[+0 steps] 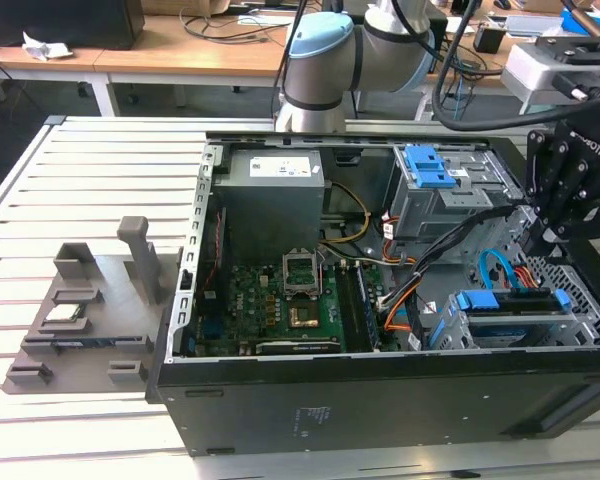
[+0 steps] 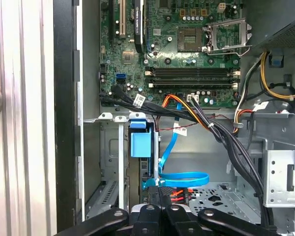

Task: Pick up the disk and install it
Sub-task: 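Insert the second disk wire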

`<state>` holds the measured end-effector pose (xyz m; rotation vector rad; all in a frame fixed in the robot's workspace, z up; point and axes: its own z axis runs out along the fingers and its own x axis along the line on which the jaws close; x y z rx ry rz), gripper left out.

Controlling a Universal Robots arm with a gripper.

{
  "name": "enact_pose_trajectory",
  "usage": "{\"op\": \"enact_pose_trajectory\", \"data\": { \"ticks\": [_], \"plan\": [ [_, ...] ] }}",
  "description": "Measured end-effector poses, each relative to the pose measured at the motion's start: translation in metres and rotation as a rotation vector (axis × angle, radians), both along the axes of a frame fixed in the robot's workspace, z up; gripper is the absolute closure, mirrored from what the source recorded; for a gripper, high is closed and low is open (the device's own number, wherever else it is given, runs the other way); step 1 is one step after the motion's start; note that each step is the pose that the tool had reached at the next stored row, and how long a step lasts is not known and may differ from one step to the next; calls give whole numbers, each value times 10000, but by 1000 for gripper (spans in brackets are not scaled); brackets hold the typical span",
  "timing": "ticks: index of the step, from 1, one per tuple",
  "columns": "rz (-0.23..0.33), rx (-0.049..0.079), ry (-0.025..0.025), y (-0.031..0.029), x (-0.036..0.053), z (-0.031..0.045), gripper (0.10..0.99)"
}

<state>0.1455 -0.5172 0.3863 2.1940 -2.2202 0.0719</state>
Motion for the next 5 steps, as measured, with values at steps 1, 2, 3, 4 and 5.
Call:
{"op": "enact_pose_trajectory", "data": {
  "ticks": [1, 2, 3, 4, 5],
  "plan": [
    [0, 0, 0, 0, 0, 1, 980],
    [0, 1, 0, 0, 0, 0, 980],
    [0, 0, 0, 0, 0, 1, 980],
    [0, -1, 0, 0, 0, 2, 980],
    [0, 0, 0, 0, 0, 2, 980]
  ]
}}
